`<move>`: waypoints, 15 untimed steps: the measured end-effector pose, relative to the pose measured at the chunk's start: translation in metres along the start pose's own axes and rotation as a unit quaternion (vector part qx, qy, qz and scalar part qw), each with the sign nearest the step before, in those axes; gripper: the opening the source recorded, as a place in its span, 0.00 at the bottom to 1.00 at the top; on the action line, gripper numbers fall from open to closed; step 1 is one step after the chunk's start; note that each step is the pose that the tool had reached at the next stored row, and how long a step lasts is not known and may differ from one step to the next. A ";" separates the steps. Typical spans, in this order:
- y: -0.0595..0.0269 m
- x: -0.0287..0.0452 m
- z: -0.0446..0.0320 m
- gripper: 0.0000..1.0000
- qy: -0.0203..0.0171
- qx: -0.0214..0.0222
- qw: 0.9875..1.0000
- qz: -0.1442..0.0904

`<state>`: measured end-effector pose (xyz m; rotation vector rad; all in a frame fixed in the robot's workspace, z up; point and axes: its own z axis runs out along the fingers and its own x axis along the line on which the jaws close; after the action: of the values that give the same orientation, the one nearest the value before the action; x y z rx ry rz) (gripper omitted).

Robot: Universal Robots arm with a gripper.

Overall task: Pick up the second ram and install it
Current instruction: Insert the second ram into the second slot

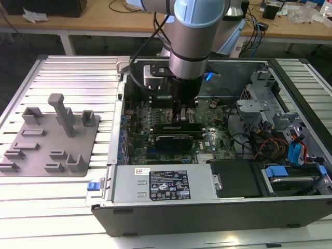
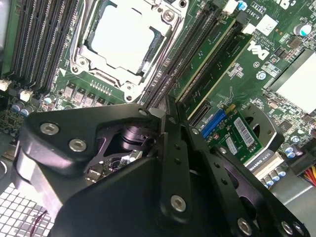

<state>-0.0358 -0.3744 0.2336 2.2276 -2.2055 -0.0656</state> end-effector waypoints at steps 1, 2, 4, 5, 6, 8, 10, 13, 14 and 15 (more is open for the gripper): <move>0.0001 0.0000 0.0002 0.09 0.000 0.000 1.000 0.000; 0.0001 0.0000 0.0007 0.09 0.000 0.000 1.000 0.000; 0.0002 0.0001 0.0025 0.09 0.000 0.000 1.000 0.000; 0.0002 0.0001 0.0027 0.09 0.000 0.000 1.000 0.000; 0.0001 0.0001 0.0028 0.09 0.000 0.000 1.000 0.000; 0.0001 0.0000 0.0018 0.09 0.000 0.000 1.000 0.000; 0.0002 -0.0001 -0.0032 0.09 0.000 0.000 1.000 0.000; 0.0003 -0.0002 -0.0052 0.09 0.000 0.000 1.000 0.000; 0.0003 -0.0001 -0.0052 0.09 0.000 -0.001 1.000 0.000; 0.0002 -0.0001 -0.0053 0.09 0.000 -0.001 1.000 0.000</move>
<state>-0.0358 -0.3744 0.2389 2.2261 -2.2047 -0.0678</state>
